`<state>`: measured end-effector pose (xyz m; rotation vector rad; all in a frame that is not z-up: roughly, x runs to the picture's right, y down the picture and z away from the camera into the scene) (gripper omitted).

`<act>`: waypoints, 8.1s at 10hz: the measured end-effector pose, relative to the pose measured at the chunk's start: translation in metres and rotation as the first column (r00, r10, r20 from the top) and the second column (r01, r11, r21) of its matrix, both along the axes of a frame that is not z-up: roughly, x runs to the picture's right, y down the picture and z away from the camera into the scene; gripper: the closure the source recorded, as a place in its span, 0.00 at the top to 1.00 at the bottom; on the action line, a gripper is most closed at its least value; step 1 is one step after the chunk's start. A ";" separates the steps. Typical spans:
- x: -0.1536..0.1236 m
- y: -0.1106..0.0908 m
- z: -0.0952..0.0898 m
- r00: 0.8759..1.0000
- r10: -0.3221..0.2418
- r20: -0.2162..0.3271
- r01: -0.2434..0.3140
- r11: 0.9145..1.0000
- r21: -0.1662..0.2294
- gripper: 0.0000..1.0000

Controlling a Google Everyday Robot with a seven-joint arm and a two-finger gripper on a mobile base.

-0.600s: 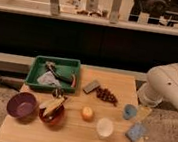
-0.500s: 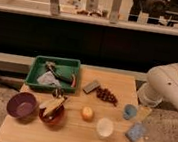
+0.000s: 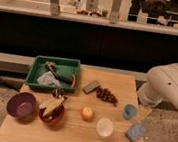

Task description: Place brush in table surface

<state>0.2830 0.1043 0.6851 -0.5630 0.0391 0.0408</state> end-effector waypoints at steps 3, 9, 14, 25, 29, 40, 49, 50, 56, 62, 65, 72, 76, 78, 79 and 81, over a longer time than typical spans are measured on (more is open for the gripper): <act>-0.039 -0.014 0.009 0.998 -0.049 0.040 0.049 0.999 0.016 0.80; -0.077 -0.026 0.022 0.991 -0.098 0.086 0.095 0.995 0.039 0.80; -0.108 -0.038 0.036 0.983 -0.142 0.120 0.136 0.989 0.057 0.80; -0.197 -0.058 0.075 0.956 -0.220 0.195 0.207 0.975 0.087 0.80; -0.221 -0.061 0.085 0.946 -0.236 0.220 0.223 0.971 0.085 0.80; -0.265 -0.072 0.122 0.919 -0.272 0.286 0.251 0.962 0.109 0.80; -0.290 -0.077 0.147 0.893 -0.296 0.339 0.272 0.955 0.117 0.80; -0.294 -0.078 0.149 0.889 -0.300 0.347 0.275 0.954 0.119 0.80; -0.310 -0.079 0.169 0.859 -0.325 0.395 0.301 0.946 0.125 0.80; -0.327 -0.079 0.186 0.826 -0.358 0.435 0.334 0.933 0.135 0.80; -0.338 -0.078 0.193 0.807 -0.374 0.457 0.349 0.926 0.141 0.80; -0.359 -0.073 0.212 0.767 -0.401 0.501 0.377 0.913 0.154 0.80; -0.367 -0.070 0.220 0.759 -0.397 0.517 0.374 0.915 0.153 0.80; -0.369 -0.067 0.225 0.753 -0.399 0.523 0.380 0.913 0.150 0.80; -0.371 -0.067 0.226 0.751 -0.400 0.525 0.381 0.912 0.150 0.80; -0.374 -0.066 0.229 0.746 -0.402 0.531 0.385 0.911 0.149 0.80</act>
